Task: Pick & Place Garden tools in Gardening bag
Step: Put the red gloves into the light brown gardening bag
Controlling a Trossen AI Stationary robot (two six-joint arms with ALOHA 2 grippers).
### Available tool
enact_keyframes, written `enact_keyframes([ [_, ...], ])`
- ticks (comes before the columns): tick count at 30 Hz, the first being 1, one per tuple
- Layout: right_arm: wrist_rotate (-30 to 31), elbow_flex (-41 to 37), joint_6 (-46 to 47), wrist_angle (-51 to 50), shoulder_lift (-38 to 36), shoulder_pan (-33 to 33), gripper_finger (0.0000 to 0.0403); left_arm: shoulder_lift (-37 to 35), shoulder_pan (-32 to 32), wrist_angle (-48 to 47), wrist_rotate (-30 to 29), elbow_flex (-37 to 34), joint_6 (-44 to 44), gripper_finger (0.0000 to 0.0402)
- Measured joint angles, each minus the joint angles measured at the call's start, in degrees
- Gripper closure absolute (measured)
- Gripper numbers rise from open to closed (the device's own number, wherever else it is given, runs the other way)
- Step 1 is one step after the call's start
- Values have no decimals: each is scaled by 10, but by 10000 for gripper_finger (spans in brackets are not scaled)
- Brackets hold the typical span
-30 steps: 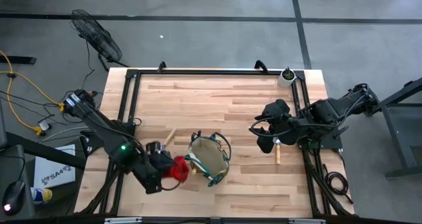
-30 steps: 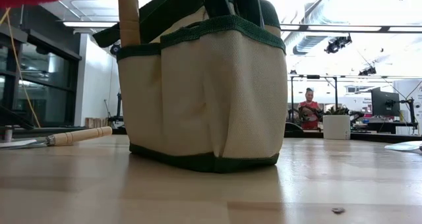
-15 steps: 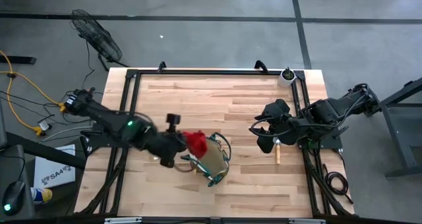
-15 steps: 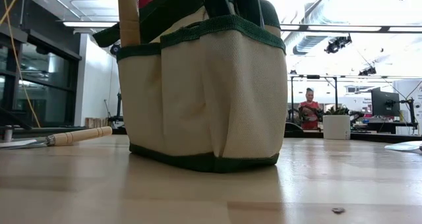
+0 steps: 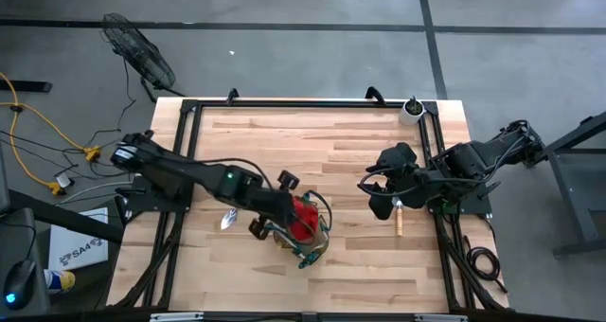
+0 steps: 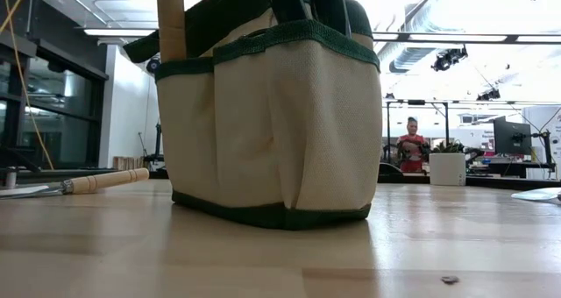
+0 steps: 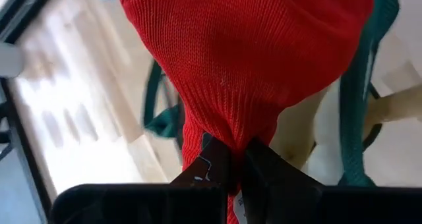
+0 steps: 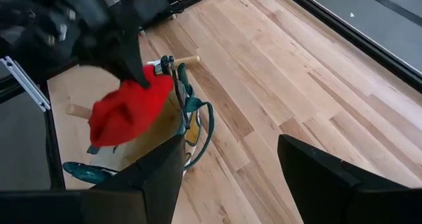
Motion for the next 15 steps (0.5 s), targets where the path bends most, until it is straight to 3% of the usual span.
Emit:
enact_keyframes([
  [10,0,0,13,-3,0,0,168,41,-1,-2,6,0,15,396],
  [15,0,0,17,-3,0,0,168,41,-1,-4,5,0,15,355],
])
